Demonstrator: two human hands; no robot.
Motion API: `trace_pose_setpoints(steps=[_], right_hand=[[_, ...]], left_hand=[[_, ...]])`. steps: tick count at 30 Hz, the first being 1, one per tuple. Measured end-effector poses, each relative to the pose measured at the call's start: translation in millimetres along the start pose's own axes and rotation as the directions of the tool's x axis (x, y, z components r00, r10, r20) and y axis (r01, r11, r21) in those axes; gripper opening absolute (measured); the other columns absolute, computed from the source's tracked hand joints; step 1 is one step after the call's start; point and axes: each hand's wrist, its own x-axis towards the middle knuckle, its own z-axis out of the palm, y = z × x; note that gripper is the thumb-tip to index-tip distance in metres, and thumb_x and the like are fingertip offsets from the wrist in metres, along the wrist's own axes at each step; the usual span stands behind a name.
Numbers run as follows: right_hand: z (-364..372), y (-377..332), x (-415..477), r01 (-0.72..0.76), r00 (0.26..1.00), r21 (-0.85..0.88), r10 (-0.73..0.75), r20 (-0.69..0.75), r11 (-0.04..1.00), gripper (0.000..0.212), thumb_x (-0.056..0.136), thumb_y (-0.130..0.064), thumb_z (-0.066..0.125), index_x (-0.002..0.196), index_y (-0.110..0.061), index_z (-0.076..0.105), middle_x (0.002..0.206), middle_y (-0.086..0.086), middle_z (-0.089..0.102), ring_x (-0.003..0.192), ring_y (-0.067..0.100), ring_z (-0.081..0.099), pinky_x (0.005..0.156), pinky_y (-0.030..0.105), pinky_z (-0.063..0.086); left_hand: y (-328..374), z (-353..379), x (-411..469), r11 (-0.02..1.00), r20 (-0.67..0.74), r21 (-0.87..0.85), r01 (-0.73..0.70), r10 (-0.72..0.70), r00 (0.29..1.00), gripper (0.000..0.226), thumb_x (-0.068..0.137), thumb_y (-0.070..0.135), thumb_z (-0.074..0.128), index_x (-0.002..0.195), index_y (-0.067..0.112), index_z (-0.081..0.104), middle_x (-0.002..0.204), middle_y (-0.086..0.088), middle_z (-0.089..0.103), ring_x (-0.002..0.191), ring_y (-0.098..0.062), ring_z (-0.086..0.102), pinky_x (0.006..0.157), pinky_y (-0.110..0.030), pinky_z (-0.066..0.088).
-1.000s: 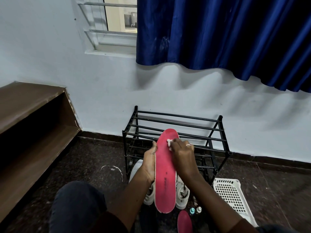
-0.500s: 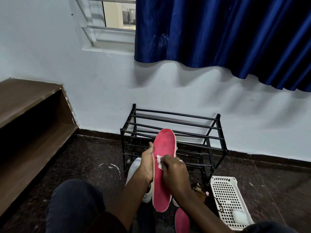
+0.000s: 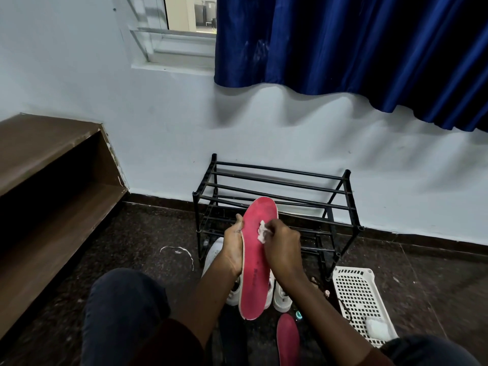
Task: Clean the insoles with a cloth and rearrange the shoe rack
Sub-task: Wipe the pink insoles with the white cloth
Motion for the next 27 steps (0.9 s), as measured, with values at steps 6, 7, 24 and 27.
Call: trace_pose_setpoints(steps=[6, 7, 24, 27], right_hand=[[-19, 4, -6, -0.064, 0.950, 0.179, 0.005, 0.312, 0.982, 0.022, 0.074, 0.001, 0.067, 0.090, -0.013, 0.073, 0.084, 0.001, 0.068, 0.079, 0.011, 0.062, 0.066, 0.015, 0.045], [-23, 2, -3, -0.059, 0.964, 0.215, -0.001, 0.266, 0.975, 0.027, 0.074, 0.002, 0.068, 0.094, -0.014, 0.074, 0.087, 0.000, 0.070, 0.082, 0.011, 0.063, 0.069, 0.013, 0.045], [-1, -7, -28, 0.386, 0.902, 0.008, -0.379, 0.208, 0.922, 0.031, 0.062, 0.011, 0.053, 0.078, -0.004, 0.075, 0.087, 0.015, 0.064, 0.073, 0.024, 0.065, 0.068, 0.007, 0.033], [4, -1, -30, 0.381, 0.895, 0.112, -0.397, 0.206, 0.918, 0.032, 0.059, 0.010, 0.052, 0.075, -0.004, 0.075, 0.079, 0.011, 0.066, 0.068, 0.021, 0.065, 0.068, 0.003, 0.034]], left_hand=[[-6, -5, 2, 1.000, -0.033, -0.020, -0.015, 0.014, 0.999, 0.068, 0.095, 0.056, 0.024, 0.104, 0.000, 0.061, 0.087, -0.017, 0.071, 0.075, -0.028, 0.070, 0.073, -0.035, 0.055], [-6, -4, 2, 0.999, 0.010, -0.047, -0.011, 0.011, 1.000, 0.068, 0.095, 0.056, 0.024, 0.100, 0.000, 0.063, 0.086, -0.017, 0.071, 0.074, -0.028, 0.070, 0.070, -0.034, 0.056], [-6, 10, -15, 0.980, 0.198, -0.168, 0.108, -0.073, 0.977, 0.063, 0.087, 0.042, 0.038, 0.103, -0.011, 0.068, 0.118, -0.025, 0.062, 0.101, -0.036, 0.066, 0.086, -0.044, 0.052], [-6, 11, -14, 0.985, 0.165, -0.150, 0.082, -0.056, 0.985, 0.056, 0.082, 0.033, 0.039, 0.081, -0.013, 0.072, 0.090, -0.026, 0.070, 0.075, -0.033, 0.071, 0.059, -0.039, 0.059]])
